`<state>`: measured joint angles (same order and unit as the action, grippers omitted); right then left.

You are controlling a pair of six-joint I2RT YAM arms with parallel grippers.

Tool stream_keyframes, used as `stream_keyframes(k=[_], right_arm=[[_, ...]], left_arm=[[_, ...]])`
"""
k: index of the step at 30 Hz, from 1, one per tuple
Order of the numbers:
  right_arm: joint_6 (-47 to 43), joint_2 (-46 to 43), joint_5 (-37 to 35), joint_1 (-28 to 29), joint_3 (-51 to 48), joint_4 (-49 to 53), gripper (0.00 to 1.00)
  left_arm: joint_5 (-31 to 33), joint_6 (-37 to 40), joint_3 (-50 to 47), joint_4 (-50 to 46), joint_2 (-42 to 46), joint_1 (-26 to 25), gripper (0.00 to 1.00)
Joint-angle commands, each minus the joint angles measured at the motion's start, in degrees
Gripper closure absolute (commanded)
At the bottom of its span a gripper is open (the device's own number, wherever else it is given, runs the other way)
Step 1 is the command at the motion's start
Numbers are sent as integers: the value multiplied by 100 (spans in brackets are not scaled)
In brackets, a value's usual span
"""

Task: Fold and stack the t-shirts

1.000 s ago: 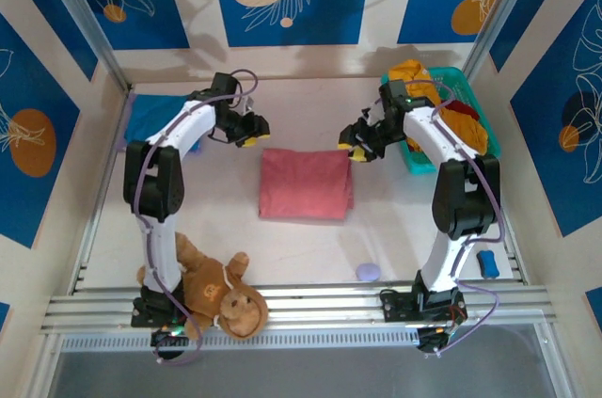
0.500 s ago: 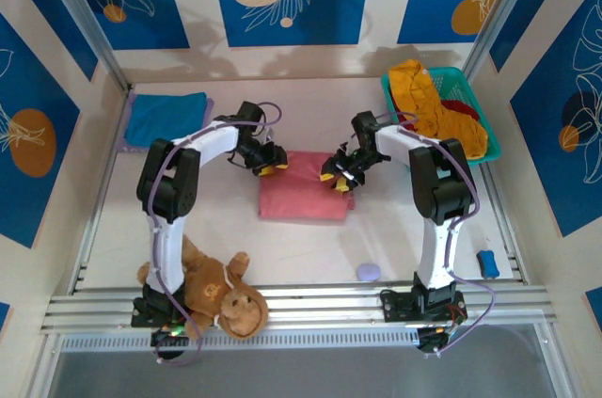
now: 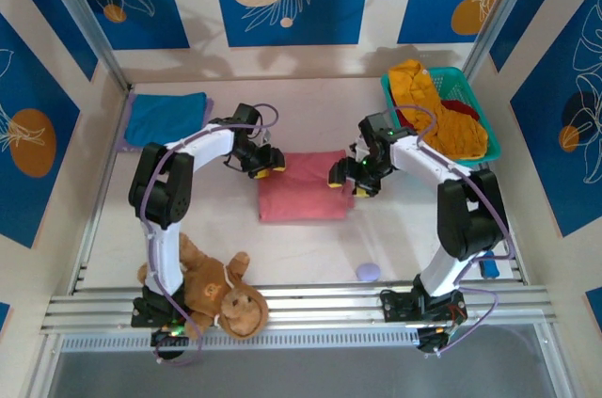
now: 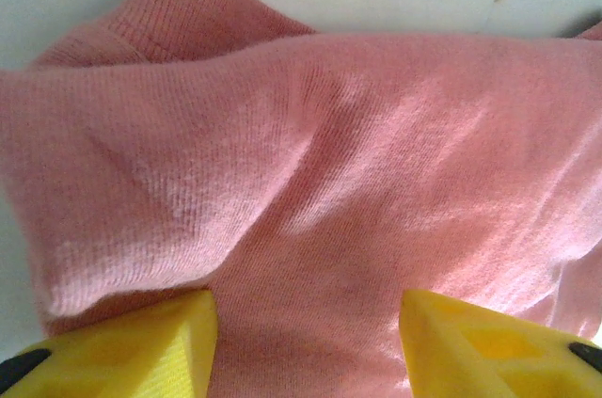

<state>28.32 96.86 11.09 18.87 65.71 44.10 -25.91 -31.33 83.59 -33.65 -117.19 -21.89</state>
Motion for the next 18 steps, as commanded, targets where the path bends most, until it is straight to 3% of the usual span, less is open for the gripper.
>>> stream_keyframes(k=[1,9,18], right_arm=[[-342,266,-227,-37,-111,-137,24],[-511,778,13,73,176,-279,27],[-466,645,395,95,239,-151,45]], left_arm=[[12,88,-18,-133,53,27,46],[53,67,-118,-109,94,27,46],[89,57,-247,-54,135,26,47]])
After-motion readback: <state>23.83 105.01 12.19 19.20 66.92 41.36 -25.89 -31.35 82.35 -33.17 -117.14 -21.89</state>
